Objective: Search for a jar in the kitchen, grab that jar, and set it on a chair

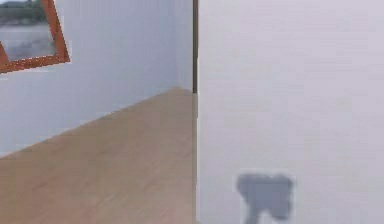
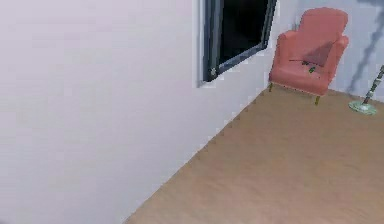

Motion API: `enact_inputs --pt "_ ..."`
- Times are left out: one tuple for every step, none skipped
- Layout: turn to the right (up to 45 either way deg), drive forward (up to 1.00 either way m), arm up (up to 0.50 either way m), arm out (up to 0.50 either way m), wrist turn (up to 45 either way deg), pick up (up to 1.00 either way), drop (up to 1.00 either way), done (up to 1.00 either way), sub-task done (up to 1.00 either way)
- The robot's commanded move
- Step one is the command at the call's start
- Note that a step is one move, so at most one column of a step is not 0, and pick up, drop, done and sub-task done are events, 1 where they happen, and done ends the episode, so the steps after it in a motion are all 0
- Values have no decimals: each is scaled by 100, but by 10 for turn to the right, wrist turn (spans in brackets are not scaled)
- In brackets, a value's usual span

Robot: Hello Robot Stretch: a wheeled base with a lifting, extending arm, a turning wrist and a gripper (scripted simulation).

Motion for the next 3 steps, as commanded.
enact_inputs --pt "-300 0 0 0 0 0 0 0 0" --pt "0 95 0 0 0 0 0 0 0" --pt "180 0 0 0 0 0 0 0 0"
